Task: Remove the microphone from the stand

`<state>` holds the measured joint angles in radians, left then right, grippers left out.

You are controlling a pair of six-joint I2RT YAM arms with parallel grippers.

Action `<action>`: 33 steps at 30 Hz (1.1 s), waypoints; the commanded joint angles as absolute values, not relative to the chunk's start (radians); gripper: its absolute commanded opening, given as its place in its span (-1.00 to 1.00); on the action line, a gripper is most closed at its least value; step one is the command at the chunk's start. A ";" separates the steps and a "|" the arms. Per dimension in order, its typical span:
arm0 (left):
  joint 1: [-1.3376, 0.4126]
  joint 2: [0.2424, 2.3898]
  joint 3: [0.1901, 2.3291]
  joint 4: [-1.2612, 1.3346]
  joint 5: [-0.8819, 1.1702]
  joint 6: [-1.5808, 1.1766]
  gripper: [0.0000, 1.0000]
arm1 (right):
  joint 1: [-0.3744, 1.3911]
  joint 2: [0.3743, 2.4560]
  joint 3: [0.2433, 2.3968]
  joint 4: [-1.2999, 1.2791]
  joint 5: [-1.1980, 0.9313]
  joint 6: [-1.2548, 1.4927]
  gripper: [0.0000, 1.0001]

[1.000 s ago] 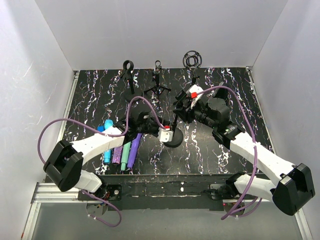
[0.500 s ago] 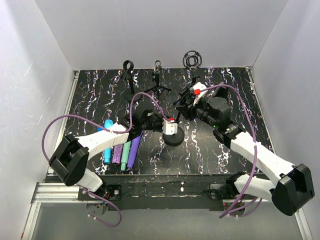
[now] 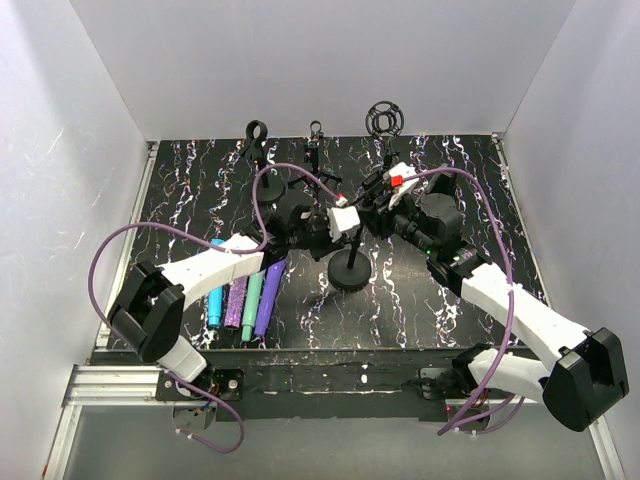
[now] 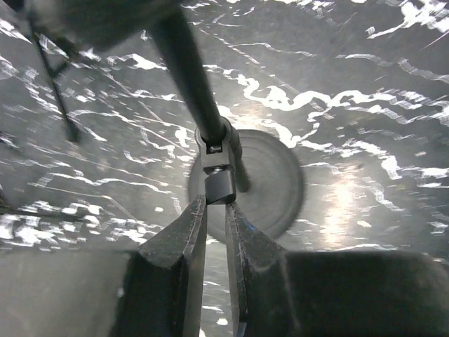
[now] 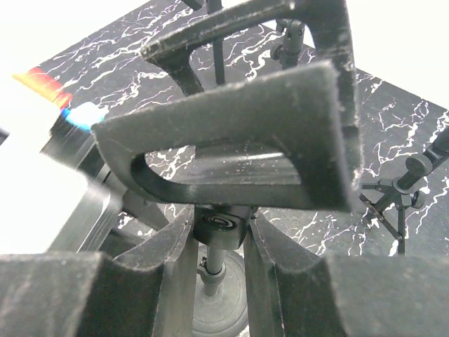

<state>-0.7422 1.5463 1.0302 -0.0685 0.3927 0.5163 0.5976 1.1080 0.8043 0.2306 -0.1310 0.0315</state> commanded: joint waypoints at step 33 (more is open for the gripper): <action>-0.572 1.620 1.250 -0.250 0.693 0.305 0.16 | 0.600 1.081 0.787 0.158 -0.140 0.025 -0.97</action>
